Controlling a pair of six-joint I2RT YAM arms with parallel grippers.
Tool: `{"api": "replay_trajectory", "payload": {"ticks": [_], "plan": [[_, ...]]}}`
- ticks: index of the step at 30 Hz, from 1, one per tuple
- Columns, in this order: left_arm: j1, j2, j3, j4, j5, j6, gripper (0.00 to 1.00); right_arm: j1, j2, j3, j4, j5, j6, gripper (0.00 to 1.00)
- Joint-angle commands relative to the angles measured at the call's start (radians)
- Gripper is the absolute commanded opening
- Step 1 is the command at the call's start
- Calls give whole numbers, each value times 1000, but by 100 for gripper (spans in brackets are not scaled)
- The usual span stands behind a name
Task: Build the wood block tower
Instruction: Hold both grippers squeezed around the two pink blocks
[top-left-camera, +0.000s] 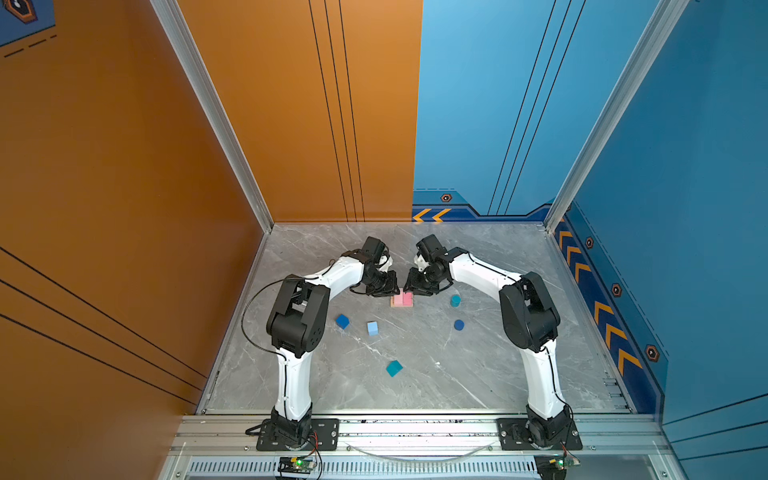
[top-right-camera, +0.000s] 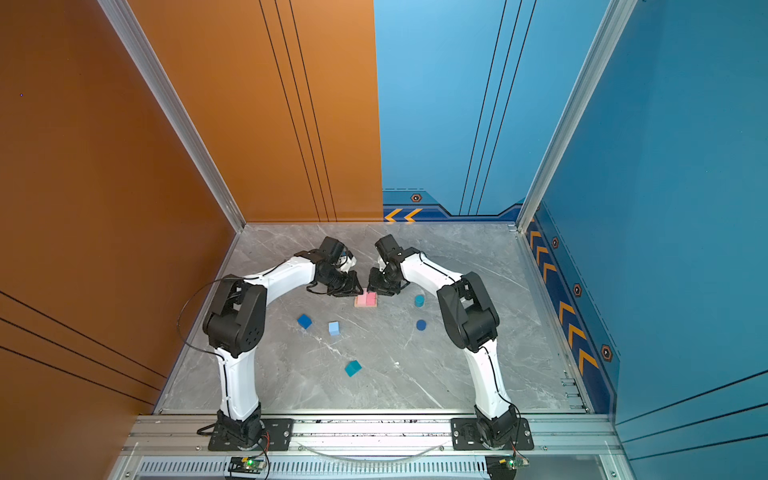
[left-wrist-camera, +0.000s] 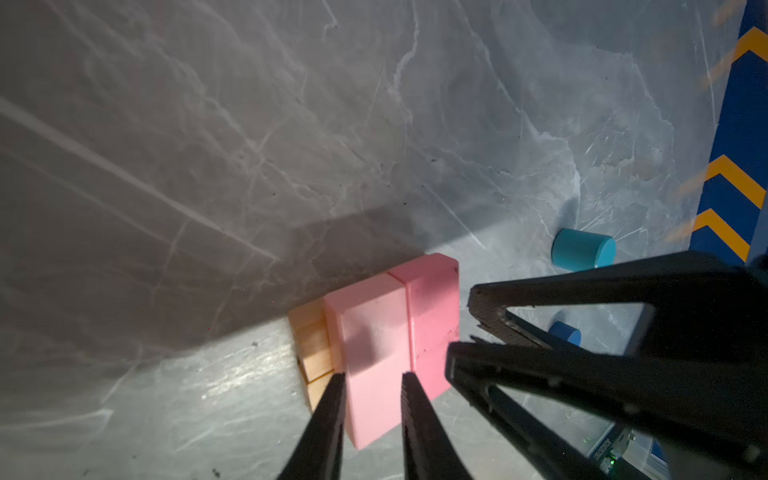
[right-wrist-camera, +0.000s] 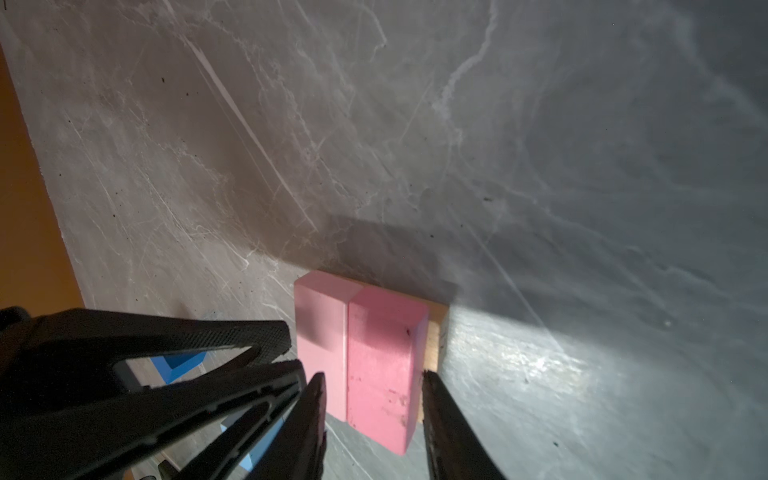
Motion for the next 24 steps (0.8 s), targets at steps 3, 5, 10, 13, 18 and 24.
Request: {"api": "replay_trajectory", "payload": {"ticks": [3,5,10,13,18,24], "plan": [[0,-34,1,-25,-3,-7,26,-1,20,27,-28,1,-7,39],[0,-34,1,-25,-2,-7,26,-1,25,28,-27,0,-4,38],[4,-31,-3,-25,-4,-7,25,1,33,34,-28,-2,-1,37],[5,-31,-3,-25,-2,-7,25,3,36,35,-28,-3,-1,37],[6,-31,-2,-25,-2,-7,25,8,37,39,-27,-5,0,34],[9,-29,-3,-25,0,-6,24,12,39,40,-29,-6,0,33]]}}
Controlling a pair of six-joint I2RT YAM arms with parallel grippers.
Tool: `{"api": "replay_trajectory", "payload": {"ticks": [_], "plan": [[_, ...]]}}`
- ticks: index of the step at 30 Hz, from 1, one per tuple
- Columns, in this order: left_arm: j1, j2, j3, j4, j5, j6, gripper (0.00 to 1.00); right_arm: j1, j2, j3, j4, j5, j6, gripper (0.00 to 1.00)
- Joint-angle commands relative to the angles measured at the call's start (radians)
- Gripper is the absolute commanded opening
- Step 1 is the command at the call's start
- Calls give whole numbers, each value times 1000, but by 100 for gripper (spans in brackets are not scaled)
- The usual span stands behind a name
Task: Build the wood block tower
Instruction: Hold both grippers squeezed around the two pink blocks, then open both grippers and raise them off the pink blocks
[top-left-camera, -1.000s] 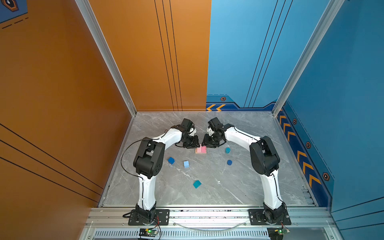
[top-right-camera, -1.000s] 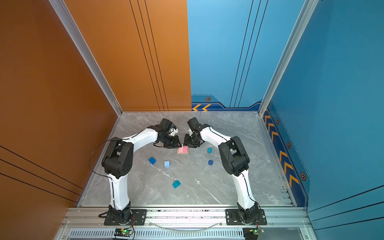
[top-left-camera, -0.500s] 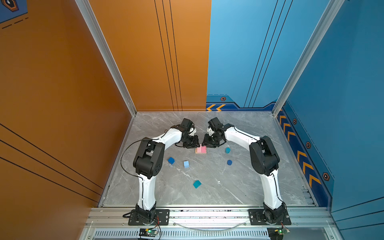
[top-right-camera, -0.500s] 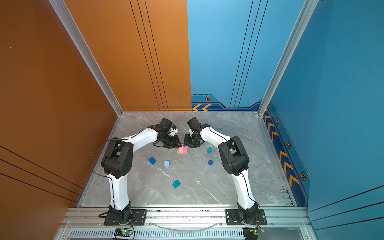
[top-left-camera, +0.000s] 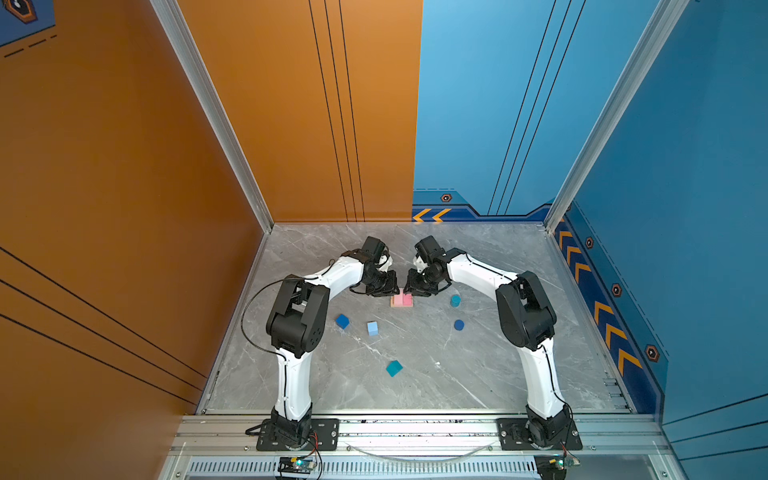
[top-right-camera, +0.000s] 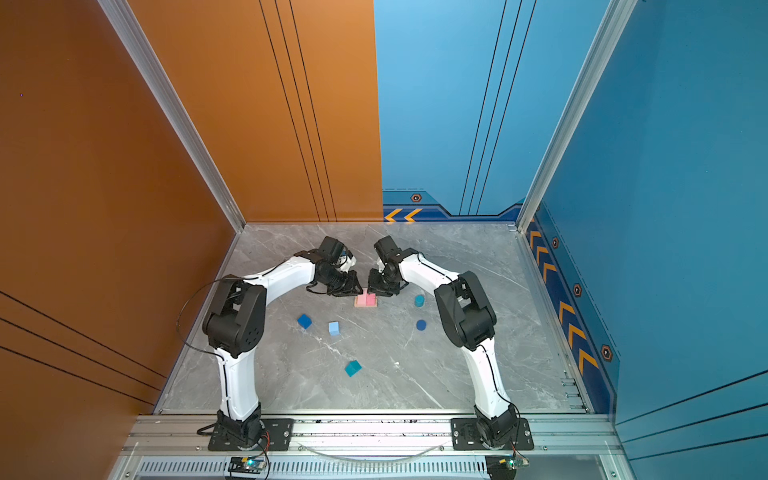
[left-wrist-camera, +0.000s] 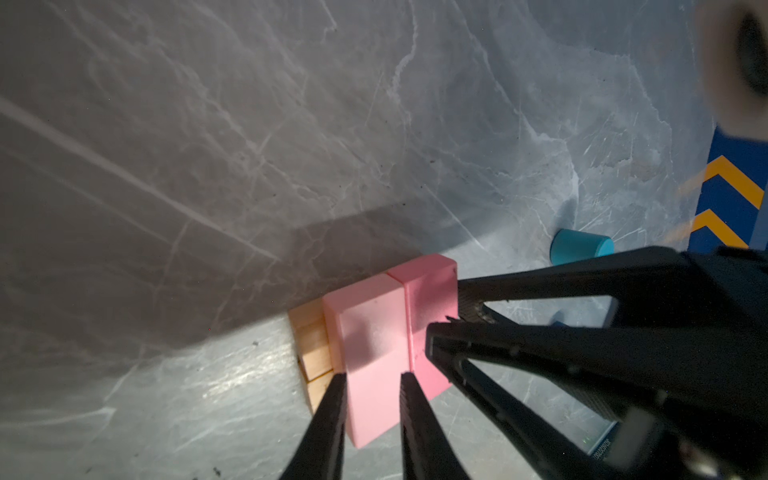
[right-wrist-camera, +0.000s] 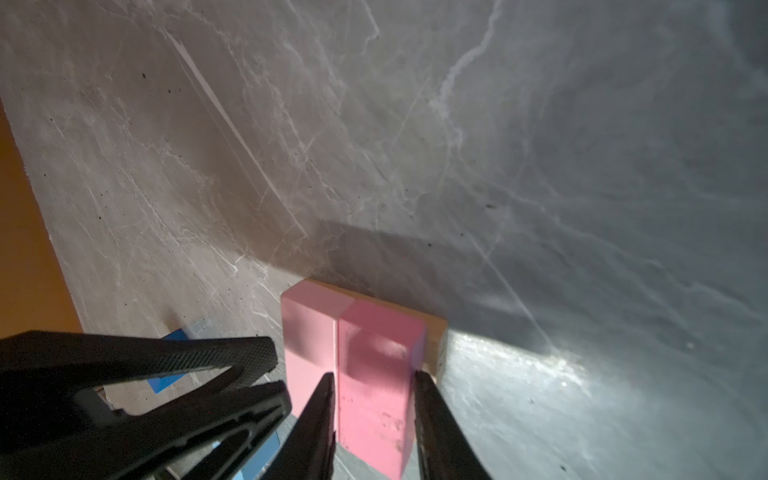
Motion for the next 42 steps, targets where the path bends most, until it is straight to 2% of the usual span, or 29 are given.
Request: {"api": "replay_trajectory", "payload": {"ticks": [1,24,35,42], "plan": [[8,-28,-4,-27,-1,-7,25,7,12,26,-28,-7,0,33],[13,-20,2,-34,-10,-2,24,10,3,20,-39,-2,3,33],[16,-49,14,-47,-13,6,27,5,-46,4,-44,12,5,45],[28,-128,20,-62,-29,13,30,9,-150,-20,-48,37,-2,49]]}}
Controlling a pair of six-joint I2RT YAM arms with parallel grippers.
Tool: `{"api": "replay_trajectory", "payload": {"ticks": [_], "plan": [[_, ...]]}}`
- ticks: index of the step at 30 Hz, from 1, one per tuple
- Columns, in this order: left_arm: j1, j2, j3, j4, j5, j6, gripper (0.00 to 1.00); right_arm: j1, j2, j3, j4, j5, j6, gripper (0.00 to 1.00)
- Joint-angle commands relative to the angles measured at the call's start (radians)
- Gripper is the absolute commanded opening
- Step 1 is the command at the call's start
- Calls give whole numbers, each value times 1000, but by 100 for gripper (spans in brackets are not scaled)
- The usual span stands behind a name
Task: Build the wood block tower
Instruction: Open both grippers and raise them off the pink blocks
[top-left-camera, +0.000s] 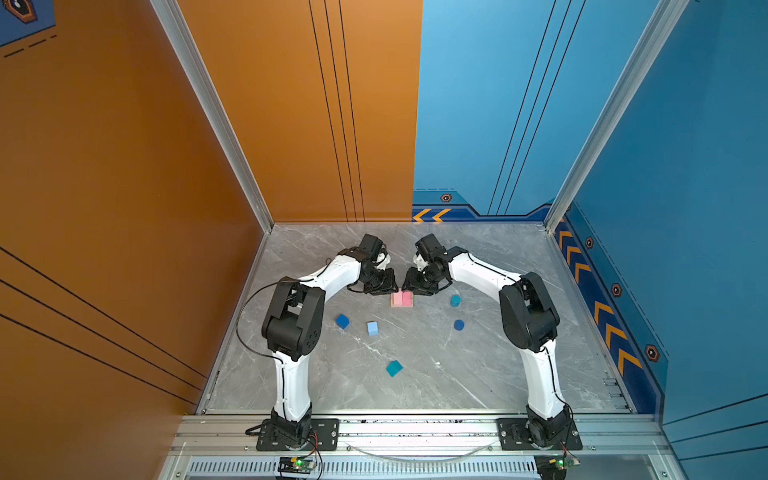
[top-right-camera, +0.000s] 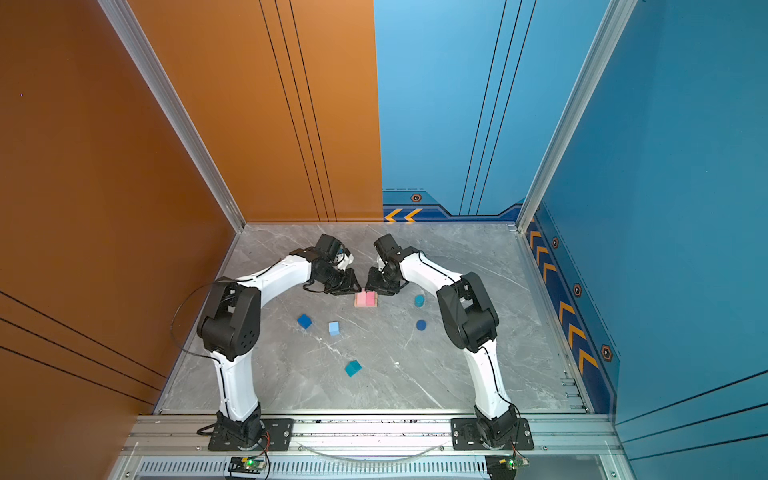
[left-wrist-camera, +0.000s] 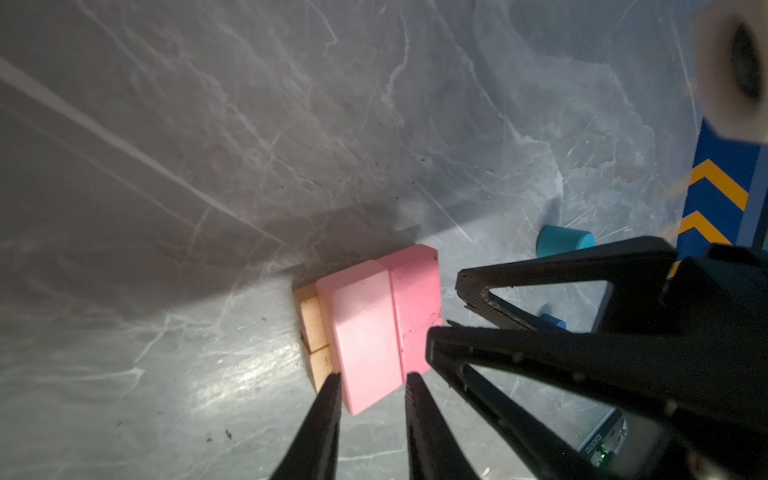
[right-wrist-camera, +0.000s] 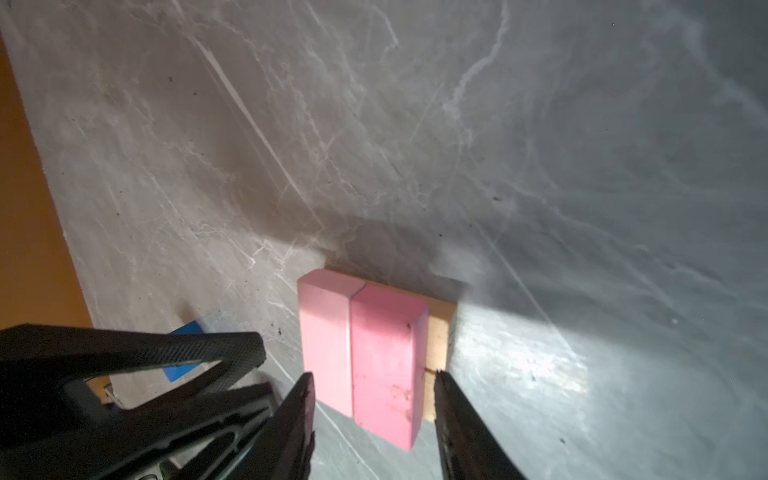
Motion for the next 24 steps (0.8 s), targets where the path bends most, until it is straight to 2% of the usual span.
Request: {"api": "replay_trajectory", "payload": {"ticks": [1,6,10,15,21,24], "plan": [[14,-83,19,-31,-27,14,30,9,-110,-17,-37,36,-4,50],[26,-168,-5,-41,-50,21,32,24,-161,-35,-49,56,-20,49],[34,-234,-53,-45,-66,24,32,31,-171,-69,-47,62,-20,43],[44,-320,-123,-69,-104,36,32,64,-176,-83,-47,68,-21,42],[82,-428,-223,-131,-200,57,32,141,-157,-14,-142,116,-83,47],[104,-483,-276,-152,-247,57,33,218,-129,34,-197,138,-109,48]]}}
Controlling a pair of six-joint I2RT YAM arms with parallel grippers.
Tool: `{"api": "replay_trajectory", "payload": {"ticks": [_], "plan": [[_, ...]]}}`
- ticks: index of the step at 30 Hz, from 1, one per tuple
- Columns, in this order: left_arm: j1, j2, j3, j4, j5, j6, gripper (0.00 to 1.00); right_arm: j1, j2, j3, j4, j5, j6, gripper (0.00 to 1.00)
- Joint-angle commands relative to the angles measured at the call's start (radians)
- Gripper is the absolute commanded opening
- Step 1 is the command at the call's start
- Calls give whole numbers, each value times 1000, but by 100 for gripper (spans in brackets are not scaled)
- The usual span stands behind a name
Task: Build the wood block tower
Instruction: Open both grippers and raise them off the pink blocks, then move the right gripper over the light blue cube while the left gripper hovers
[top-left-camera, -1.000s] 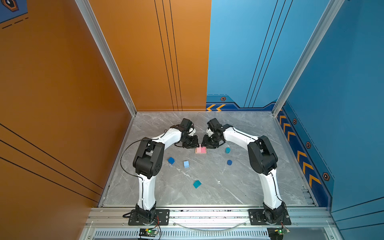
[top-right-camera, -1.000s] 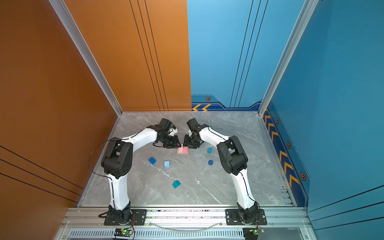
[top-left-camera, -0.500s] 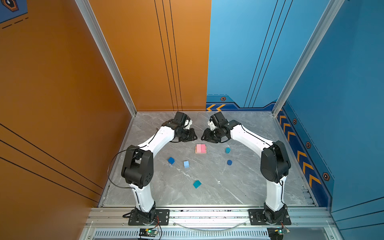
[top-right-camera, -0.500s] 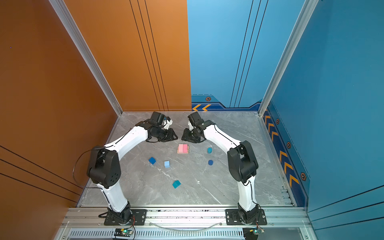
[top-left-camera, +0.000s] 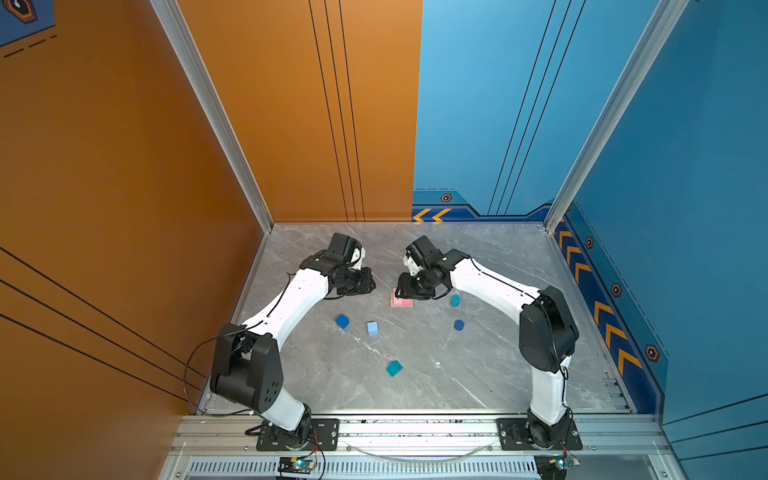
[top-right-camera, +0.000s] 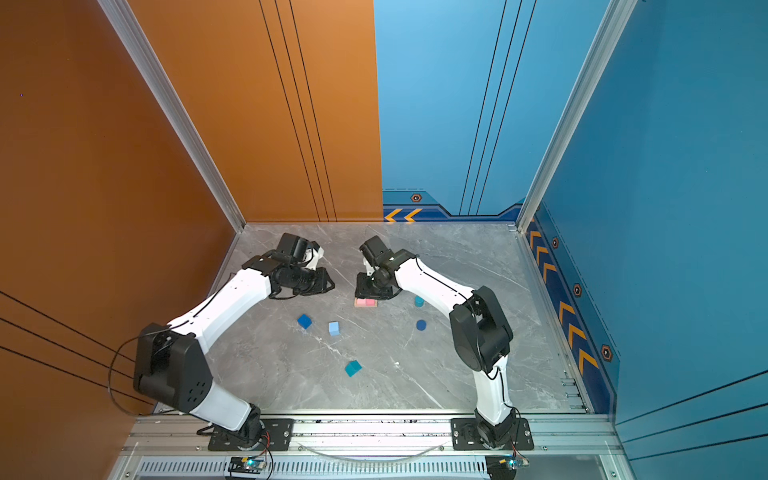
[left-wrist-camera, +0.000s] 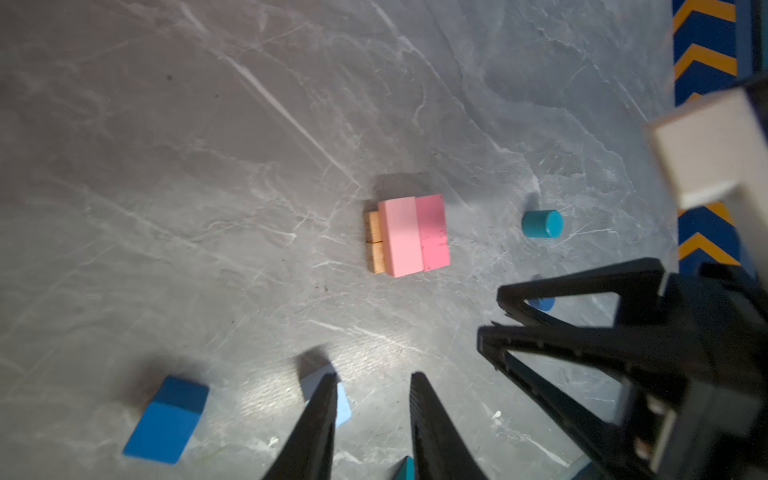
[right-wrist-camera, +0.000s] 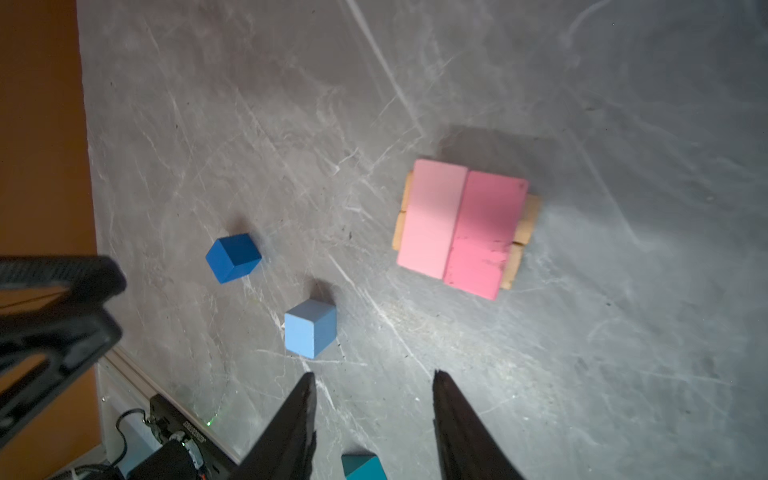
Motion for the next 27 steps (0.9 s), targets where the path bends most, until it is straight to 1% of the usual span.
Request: {"api": "replay_trajectory", "payload": {"ticks": [1,5,7,9,13,16,18,21,27], "plan": [[27,-67,-49,-68,-104,20,33,71,38,75,-108,52,-60,48],[35,-129,-105,-88,-200,15,37,144,83,138,-169,102,-76,50],[41,-150,-134,-93,-226,16,39,171,95,173,-184,120,-73,51],[47,-165,-160,-99,-251,22,42,199,138,191,-194,143,-68,52],[52,-168,-188,-118,-296,41,44,241,188,237,-233,207,-60,56],[53,-169,-190,-116,-317,43,45,264,232,281,-263,246,-52,59],[56,-167,-226,-109,-328,47,46,275,262,311,-279,258,-47,61],[68,-154,-240,-88,-335,52,47,287,289,336,-293,294,-35,61],[71,-130,-247,-70,-307,54,46,284,329,361,-298,309,-15,62]]}}
